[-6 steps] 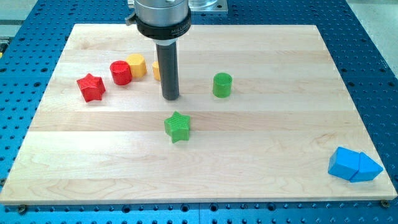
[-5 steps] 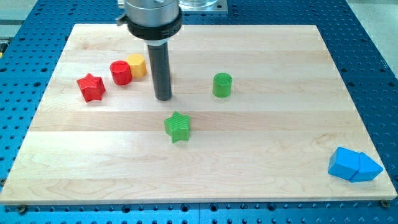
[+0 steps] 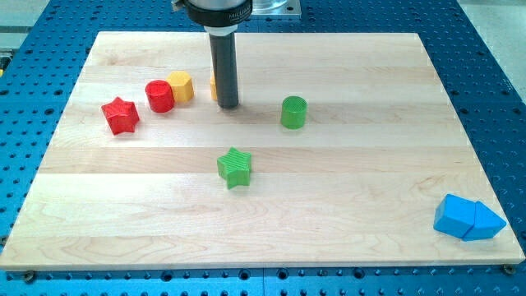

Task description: Place the yellow heart and the green circle parallel to each other

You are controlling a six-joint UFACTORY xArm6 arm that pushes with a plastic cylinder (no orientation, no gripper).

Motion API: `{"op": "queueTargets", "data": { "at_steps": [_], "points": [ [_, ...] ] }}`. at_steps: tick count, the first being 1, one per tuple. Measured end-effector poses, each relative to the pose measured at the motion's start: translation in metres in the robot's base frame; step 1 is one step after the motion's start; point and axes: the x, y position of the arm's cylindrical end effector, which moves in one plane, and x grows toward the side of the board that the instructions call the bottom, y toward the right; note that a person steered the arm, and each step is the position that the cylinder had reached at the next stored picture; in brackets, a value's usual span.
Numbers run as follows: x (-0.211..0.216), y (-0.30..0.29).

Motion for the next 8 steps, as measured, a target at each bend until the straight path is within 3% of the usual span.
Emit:
{"op": "queueTargets", "data": {
  "at_steps": [3,6,8],
  "points": [
    [0.020,-0.050],
    [-0.009,-0.025],
    [0.071,0.011]
  ]
}}
